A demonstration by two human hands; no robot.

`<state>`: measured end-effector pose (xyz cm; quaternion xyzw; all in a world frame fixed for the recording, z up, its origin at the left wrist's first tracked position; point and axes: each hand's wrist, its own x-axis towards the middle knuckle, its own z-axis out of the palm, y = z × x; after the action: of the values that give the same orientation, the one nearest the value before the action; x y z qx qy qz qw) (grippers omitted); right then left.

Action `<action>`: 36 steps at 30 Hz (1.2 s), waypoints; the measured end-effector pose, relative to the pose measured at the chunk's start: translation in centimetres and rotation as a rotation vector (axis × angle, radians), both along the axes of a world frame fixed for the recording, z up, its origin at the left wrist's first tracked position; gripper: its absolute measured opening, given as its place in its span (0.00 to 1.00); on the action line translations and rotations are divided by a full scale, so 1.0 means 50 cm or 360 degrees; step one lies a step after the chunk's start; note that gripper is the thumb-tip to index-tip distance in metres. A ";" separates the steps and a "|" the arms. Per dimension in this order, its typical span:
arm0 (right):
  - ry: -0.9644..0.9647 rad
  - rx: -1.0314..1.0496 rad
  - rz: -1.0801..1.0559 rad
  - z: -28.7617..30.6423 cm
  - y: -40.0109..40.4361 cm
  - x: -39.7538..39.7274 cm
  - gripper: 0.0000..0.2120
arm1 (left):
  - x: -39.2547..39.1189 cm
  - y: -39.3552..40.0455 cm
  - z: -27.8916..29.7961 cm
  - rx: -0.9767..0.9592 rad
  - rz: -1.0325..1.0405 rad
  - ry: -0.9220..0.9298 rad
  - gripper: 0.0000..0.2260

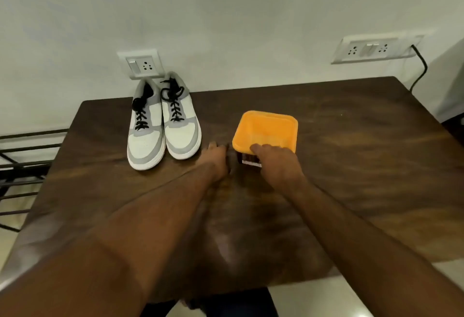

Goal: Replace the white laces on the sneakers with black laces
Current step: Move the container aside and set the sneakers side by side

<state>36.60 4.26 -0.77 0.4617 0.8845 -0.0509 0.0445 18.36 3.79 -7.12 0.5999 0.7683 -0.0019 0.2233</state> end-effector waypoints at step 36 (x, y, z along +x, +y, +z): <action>0.0907 -0.0770 0.0067 -0.154 0.081 -0.376 0.41 | -0.339 -0.076 -0.017 0.0497 0.0739 0.0055 0.28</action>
<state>17.79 8.33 -8.47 0.3868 0.8331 -0.3838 -0.0946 1.40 -0.03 -7.98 0.4347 0.8799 0.1576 0.1095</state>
